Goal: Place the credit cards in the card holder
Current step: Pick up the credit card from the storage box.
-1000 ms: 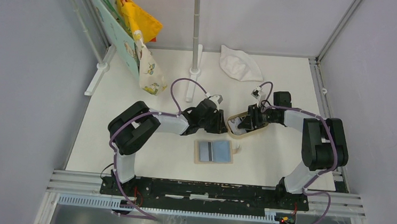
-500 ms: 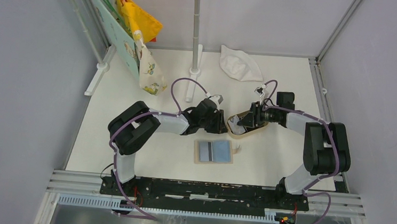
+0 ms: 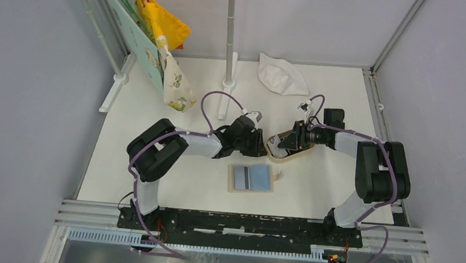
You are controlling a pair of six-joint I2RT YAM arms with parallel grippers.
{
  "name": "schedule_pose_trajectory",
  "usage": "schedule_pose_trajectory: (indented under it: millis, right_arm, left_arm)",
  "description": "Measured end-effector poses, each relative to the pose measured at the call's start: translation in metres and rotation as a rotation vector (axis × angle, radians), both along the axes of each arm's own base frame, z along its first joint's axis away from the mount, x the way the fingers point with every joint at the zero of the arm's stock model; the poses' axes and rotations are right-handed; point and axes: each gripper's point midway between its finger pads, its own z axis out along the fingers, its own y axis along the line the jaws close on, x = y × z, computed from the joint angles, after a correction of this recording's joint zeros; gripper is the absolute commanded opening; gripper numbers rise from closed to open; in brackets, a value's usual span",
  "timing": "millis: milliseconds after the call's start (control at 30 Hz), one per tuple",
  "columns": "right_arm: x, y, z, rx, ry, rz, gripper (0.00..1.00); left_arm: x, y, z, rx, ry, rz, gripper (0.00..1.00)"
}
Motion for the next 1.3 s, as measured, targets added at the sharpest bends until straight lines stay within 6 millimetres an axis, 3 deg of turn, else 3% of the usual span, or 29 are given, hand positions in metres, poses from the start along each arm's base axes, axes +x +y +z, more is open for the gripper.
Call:
schedule_pose_trajectory:
  millis: [300, 600, 900, 1300]
  right_arm:
    - [-0.017, 0.01, -0.009, 0.045, 0.095, 0.037, 0.48]
    - [-0.014, -0.001, -0.026, -0.063, 0.086, 0.004, 0.5]
    - [-0.015, 0.002, -0.026, -0.04, 0.11, 0.021, 0.47]
    - [-0.01, -0.009, -0.017, 0.018, 0.133, -0.018, 0.46]
  left_arm:
    - [0.001, -0.001, 0.001, -0.002, -0.002, 0.0, 0.38]
    - [0.003, -0.004, 0.004, -0.009, -0.008, -0.001, 0.38]
    - [0.003, -0.004, 0.004, -0.01, -0.009, -0.001, 0.38]
    - [0.003, -0.004, 0.004, -0.006, -0.015, -0.007, 0.39]
